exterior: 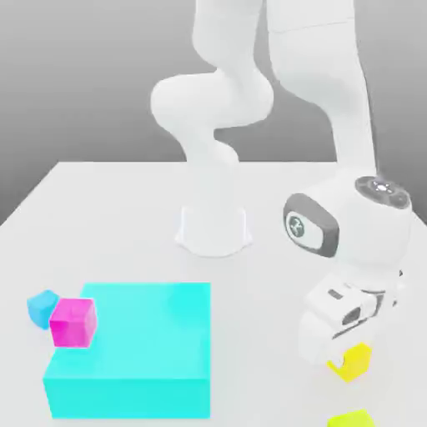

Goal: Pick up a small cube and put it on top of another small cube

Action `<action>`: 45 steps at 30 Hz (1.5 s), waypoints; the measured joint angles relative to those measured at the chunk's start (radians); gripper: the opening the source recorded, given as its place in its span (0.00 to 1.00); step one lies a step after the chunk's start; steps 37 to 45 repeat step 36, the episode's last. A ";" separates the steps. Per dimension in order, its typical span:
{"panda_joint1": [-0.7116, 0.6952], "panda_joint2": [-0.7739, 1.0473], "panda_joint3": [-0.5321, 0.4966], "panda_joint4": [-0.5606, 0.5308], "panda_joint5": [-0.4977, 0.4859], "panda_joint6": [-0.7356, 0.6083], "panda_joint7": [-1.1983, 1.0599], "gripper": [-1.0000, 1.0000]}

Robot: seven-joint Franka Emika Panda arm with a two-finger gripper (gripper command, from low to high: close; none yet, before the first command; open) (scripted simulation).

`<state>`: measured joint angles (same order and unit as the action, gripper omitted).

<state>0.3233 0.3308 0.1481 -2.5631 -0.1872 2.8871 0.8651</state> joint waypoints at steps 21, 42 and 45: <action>-0.589 -0.445 -0.302 0.037 0.155 -0.474 0.189 0.00; -0.607 -0.413 -0.332 0.028 0.166 -0.433 0.203 1.00; -0.607 -0.413 -0.332 0.028 0.166 -0.433 0.203 1.00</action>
